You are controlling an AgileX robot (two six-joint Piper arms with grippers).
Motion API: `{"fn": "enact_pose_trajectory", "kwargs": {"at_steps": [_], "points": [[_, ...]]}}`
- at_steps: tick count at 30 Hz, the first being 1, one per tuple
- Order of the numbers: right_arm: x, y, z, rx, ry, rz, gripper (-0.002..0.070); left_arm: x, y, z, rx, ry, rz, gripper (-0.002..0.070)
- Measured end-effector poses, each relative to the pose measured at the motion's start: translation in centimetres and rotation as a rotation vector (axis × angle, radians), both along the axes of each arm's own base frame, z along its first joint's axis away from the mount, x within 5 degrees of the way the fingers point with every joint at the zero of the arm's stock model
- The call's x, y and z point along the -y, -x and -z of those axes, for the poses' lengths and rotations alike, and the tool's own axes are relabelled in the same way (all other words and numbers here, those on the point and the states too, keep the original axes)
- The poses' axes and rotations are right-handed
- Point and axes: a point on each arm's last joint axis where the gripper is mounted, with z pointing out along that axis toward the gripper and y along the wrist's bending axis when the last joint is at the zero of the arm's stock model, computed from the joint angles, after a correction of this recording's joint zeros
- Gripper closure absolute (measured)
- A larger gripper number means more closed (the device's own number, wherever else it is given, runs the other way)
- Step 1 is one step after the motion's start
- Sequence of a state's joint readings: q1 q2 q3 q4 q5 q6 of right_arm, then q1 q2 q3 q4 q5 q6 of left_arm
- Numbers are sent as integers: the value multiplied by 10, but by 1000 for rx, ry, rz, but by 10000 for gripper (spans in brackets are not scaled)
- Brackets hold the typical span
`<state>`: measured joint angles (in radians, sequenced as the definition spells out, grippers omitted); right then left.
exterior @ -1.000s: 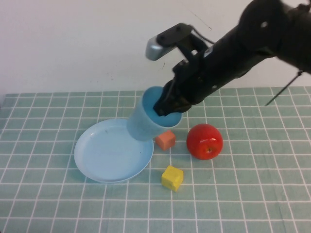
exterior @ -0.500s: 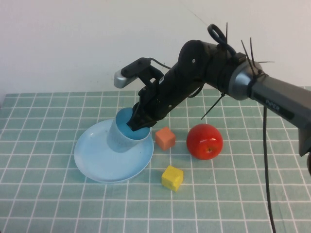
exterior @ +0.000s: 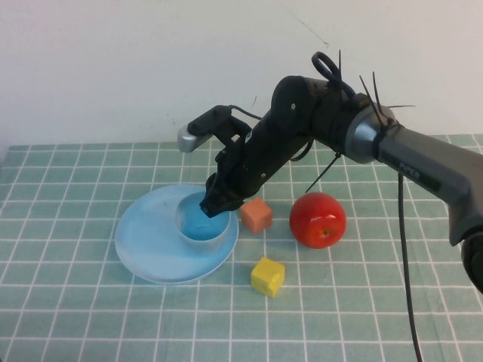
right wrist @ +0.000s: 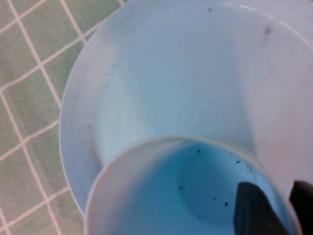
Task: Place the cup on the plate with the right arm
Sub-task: Place the cup on the plate
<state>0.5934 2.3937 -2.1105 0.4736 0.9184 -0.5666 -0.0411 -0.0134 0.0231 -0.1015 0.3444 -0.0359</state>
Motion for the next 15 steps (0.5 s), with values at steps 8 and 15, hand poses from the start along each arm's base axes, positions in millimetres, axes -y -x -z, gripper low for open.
{"fn": "enact_pose_trajectory", "kwargs": {"at_steps": [8, 15], "points": [[1, 0, 1, 1, 16, -7, 482, 0, 0, 0, 0, 0, 0, 678], [8, 1, -21, 52, 59, 20, 451, 0, 0, 0, 0, 1, 0, 678]]}}
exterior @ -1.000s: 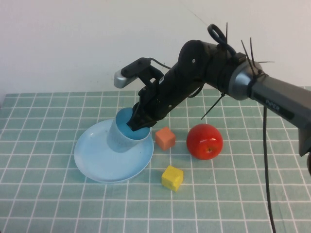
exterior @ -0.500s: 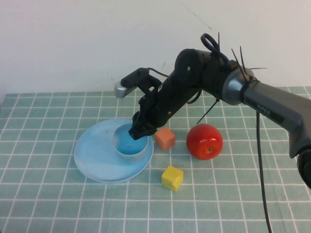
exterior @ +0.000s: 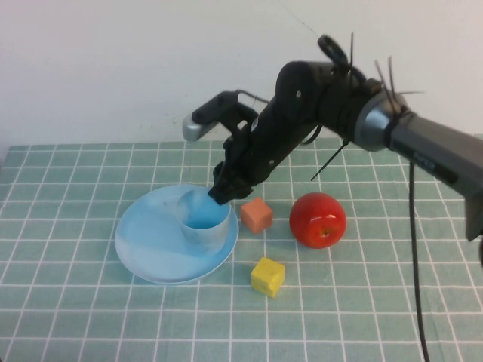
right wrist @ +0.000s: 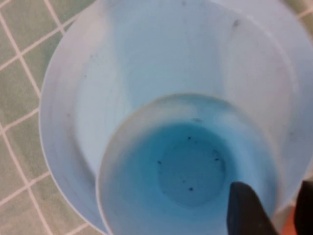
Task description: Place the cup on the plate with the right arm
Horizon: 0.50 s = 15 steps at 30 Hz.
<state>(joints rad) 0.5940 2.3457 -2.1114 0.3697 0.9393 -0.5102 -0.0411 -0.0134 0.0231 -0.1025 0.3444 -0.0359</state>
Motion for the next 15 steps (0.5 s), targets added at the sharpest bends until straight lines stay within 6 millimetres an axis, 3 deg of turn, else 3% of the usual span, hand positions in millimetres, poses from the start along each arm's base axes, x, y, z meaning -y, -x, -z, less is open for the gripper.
{"fn": "enact_pose_trajectory", "kwargs": {"at_steps": [7, 12, 15], "points": [[16, 15, -71, 127, 0, -23, 469, 0, 0, 0, 0, 1, 0, 678], [36, 39, -130, 195, 6, -46, 624, 0, 0, 0, 0, 4, -1, 678], [54, 61, -172, 262, 18, -55, 660, 0, 0, 0, 0, 4, -1, 678]]}}
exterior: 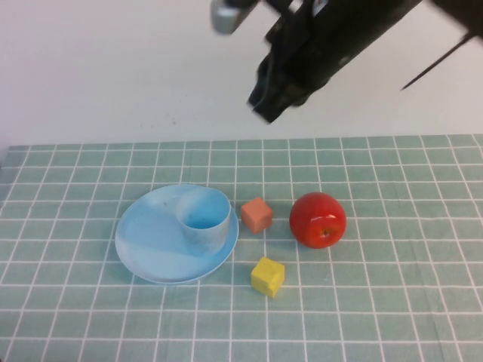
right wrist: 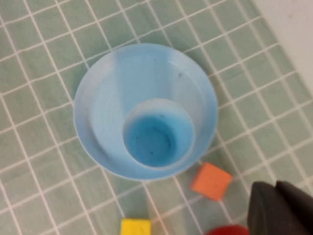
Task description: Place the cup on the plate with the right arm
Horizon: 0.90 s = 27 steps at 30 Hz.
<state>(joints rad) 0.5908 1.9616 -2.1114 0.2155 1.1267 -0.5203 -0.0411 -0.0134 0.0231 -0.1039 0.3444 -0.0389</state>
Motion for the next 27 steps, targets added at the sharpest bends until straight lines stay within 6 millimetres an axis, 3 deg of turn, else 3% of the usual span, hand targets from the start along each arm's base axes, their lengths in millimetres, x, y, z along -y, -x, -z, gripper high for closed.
{"fn": "enact_pose_trajectory", "kwargs": {"at_steps": [8, 10, 13, 17, 27], "points": [[63, 72, -103, 199, -4, 79, 673, 0, 0, 0, 0, 0, 0, 678], [79, 93, -120, 240, -28, 102, 673, 0, 0, 0, 0, 0, 0, 678], [100, 123, -130, 250, -48, 124, 674, 0, 0, 0, 0, 0, 0, 678], [127, 163, -114, 208, -29, 137, 675, 0, 0, 0, 0, 0, 0, 678], [170, 227, -32, 169, -34, 174, 676, 0, 0, 0, 0, -1, 1, 678]]}}
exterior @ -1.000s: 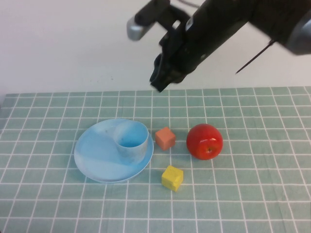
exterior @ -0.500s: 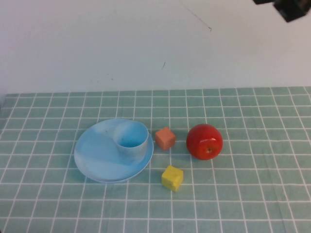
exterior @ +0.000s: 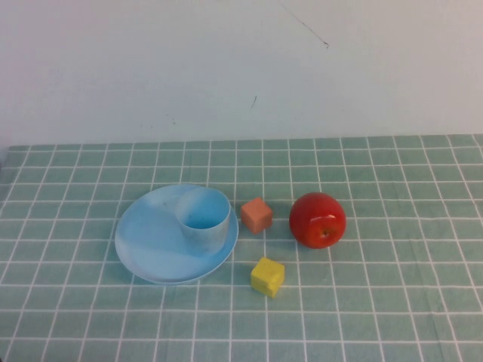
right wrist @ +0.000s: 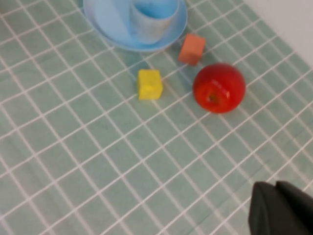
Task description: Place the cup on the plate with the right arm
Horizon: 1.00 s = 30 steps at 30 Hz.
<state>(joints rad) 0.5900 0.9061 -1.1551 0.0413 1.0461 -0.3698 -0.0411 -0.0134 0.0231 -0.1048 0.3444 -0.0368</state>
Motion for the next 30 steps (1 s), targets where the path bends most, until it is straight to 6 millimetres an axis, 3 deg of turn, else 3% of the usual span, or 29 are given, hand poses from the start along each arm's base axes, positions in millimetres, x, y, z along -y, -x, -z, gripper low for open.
{"fn": "enact_pose_trajectory", "kwargs": {"at_steps": [9, 20, 25, 30], "points": [[19, 39, 33, -239, -5, 56, 677, 0, 0, 0, 0, 0, 0, 678], [23, 46, 31, -240, -29, 64, 678, 0, 0, 0, 0, 0, 0, 678], [49, 65, 21, -85, -78, 162, 678, 0, 0, 0, 0, 0, 0, 678], [71, 75, 19, 322, -189, 356, 678, 0, 0, 0, 0, 2, -1, 678]]}}
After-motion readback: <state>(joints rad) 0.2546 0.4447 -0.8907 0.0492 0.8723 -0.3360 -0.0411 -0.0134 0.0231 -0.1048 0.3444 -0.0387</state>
